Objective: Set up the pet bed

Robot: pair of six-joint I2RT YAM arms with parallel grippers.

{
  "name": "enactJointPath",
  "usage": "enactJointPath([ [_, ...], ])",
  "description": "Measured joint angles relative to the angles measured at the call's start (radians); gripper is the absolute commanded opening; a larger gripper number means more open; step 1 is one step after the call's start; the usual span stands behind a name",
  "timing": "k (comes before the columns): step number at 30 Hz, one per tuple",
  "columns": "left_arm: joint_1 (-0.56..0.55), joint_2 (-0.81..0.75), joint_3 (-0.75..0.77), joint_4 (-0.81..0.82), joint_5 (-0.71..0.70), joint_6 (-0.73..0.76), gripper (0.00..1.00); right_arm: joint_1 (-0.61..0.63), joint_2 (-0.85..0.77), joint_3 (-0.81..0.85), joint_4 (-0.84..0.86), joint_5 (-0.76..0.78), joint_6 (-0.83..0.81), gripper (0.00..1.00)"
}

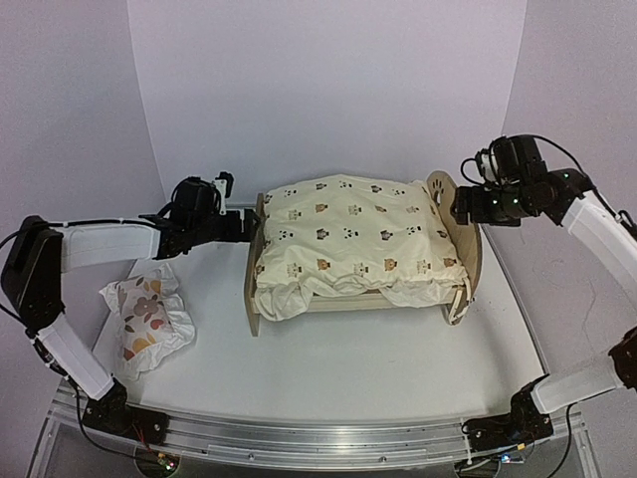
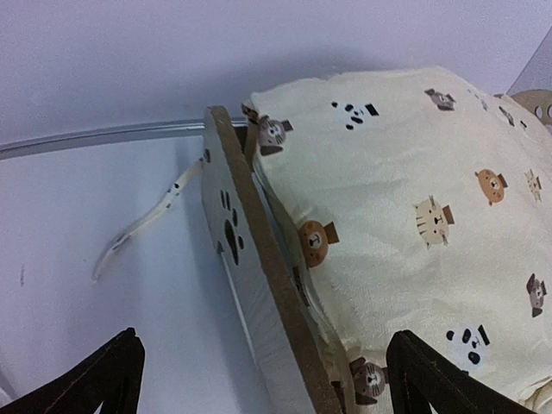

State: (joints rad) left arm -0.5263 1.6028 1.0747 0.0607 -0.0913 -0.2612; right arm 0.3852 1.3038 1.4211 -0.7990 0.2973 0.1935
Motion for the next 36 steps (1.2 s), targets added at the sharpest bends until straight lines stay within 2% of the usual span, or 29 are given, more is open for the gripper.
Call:
enactJointPath([
  [3, 0.015, -0.093, -0.051, 0.016, -0.04, -0.001, 0.99, 0.089, 0.02, 0.068, -0.008, -0.037, 0.002, 0.95],
  [7, 0.029, -0.189, -0.09, 0.0, -0.041, -0.019, 0.99, 0.258, 0.142, 0.187, 0.002, -0.103, 0.001, 0.94],
  [15, 0.027, -0.356, -0.116, -0.226, 0.026, -0.11, 0.92, 0.484, 0.572, 0.449, 0.043, -0.2, -0.021, 0.92],
  [20, 0.025, -0.437, -0.145, -0.346, 0.064, -0.131, 0.89, 0.558, 0.814, 0.62, 0.049, -0.216, -0.052, 0.9],
  [24, 0.025, -0.503, -0.171, -0.398, 0.097, -0.137, 0.87, 0.585, 0.925, 0.704, 0.044, -0.204, -0.076, 0.86],
  [34, 0.023, -0.56, -0.21, -0.447, 0.127, -0.133, 0.87, 0.635, 1.017, 0.814, 0.051, -0.075, -0.144, 0.76],
  [36, 0.023, -0.566, -0.213, -0.456, 0.13, -0.131, 0.86, 0.643, 1.038, 0.814, 0.051, -0.054, -0.15, 0.71],
])
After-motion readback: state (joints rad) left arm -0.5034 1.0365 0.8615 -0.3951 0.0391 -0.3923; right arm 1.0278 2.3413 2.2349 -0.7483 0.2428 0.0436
